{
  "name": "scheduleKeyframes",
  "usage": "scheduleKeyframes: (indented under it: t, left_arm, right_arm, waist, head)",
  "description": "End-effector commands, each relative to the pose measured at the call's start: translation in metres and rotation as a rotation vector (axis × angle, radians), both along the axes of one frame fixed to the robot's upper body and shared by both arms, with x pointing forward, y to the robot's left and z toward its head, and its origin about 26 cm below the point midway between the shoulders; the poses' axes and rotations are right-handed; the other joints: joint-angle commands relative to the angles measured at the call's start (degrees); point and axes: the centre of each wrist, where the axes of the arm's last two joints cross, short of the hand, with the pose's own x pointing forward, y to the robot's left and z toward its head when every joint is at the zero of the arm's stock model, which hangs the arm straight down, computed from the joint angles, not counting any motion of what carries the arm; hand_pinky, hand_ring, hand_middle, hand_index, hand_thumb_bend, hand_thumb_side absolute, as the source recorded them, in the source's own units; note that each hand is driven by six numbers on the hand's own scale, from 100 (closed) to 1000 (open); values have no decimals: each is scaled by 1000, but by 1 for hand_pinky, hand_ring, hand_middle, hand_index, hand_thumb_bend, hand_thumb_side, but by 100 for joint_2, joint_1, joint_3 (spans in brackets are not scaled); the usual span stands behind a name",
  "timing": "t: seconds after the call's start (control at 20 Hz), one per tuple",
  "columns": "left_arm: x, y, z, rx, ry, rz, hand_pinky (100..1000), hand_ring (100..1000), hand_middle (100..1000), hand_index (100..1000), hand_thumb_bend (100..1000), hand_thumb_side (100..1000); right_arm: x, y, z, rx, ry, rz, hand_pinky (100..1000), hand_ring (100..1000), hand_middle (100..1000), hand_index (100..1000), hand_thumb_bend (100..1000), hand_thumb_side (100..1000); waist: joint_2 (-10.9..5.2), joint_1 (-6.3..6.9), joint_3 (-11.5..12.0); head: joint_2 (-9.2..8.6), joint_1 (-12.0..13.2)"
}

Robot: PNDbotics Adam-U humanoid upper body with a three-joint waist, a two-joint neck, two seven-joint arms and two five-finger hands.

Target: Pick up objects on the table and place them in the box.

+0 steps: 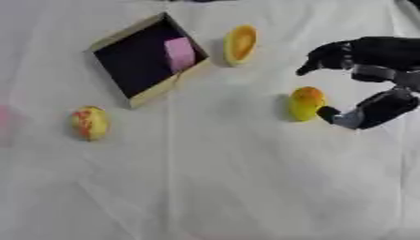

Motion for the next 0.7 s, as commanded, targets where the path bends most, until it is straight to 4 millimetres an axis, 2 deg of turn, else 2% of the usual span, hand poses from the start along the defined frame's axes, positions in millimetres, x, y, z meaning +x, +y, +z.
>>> scheduleKeyframes:
  t: [0.05, 0.4, 0.7]
  left_arm:
    - [-1, 0, 8, 23, -22, -8, 706, 664, 655, 812, 100, 565]
    - [-1, -1, 7, 16, -17, -10, 706, 664, 654, 812, 100, 564]
    - [-1, -2, 6, 11, -16, -11, 706, 664, 654, 812, 100, 563]
  right_arm:
    - [6, -10, 4, -31, -8, -35, 944, 982, 843, 932, 249, 323]
    - [20, -20, -6, -23, -4, -78, 946, 981, 845, 939, 293, 332]
    - [29, -30, -16, -21, 8, -117, 946, 979, 835, 933, 273, 322]
  waist:
    - [6, -34, 3]
    - [57, 0, 3]
    - [106, 33, 27]
  head:
    - [-95, -31]
    - [-124, -47]
    - [-155, -57]
